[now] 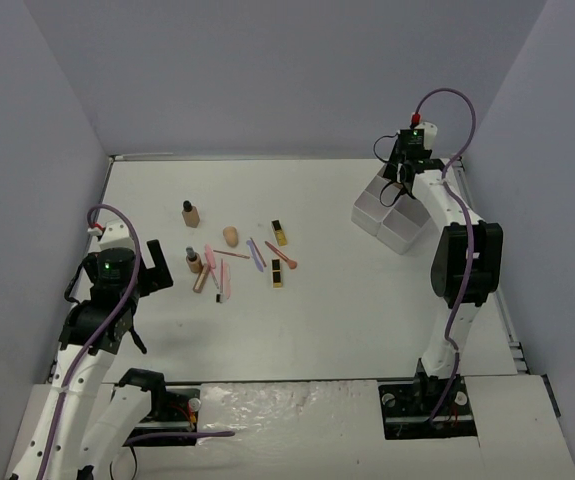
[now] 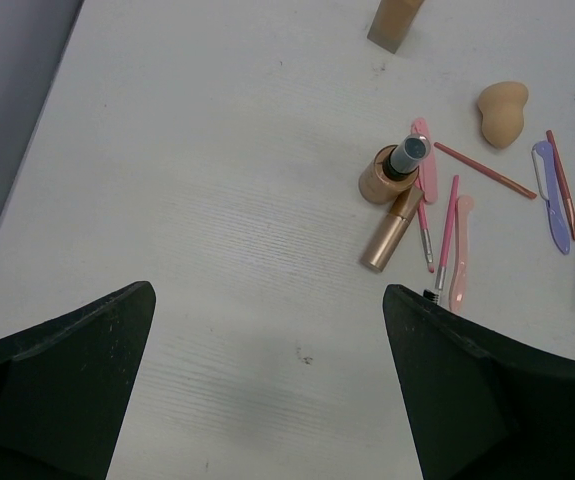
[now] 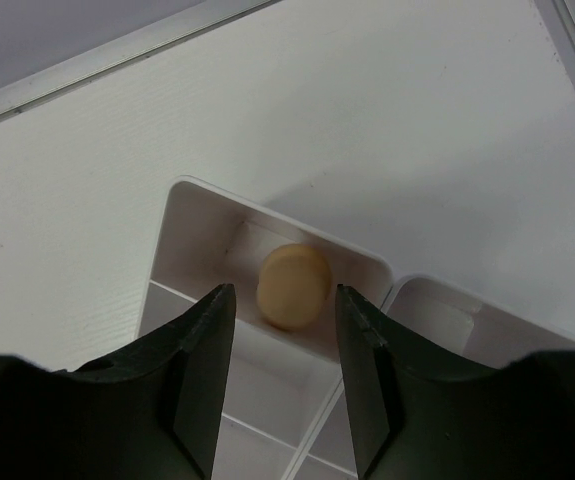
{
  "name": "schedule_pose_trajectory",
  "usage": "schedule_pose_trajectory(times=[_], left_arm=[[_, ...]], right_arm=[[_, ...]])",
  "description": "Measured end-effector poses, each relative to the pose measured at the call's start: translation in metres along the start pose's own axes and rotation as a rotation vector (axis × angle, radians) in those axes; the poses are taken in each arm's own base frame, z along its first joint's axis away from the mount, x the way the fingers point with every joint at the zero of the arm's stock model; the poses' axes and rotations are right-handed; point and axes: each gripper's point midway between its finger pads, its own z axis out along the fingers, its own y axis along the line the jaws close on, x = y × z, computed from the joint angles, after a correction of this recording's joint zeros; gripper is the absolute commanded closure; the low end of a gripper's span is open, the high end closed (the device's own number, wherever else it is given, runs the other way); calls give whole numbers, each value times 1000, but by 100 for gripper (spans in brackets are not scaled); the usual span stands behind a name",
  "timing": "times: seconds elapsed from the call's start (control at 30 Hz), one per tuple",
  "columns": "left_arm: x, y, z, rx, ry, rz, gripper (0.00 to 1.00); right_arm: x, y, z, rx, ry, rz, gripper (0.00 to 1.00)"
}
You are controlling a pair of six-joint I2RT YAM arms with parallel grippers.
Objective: Organize the makeup
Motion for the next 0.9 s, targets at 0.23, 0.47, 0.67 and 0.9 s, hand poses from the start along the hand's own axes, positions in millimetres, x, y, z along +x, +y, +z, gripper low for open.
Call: schedule_pose_trajectory(times=[0.23,0.47,0.67,0.9], left_arm=[[0,0,0,3,-1,0,3],[0,0,0,3,-1,-1,3],[0,0,0,3,-1,-1,3],[0,0,0,0,1,0,3]], right_arm=[[-4,-1,-6,-1,-6,1,49],[-19,29,-37,-130,-35,-50,49],[23,150,-96,-442,-10,-251,48],[109,268,-157,-711,55,-448,49]])
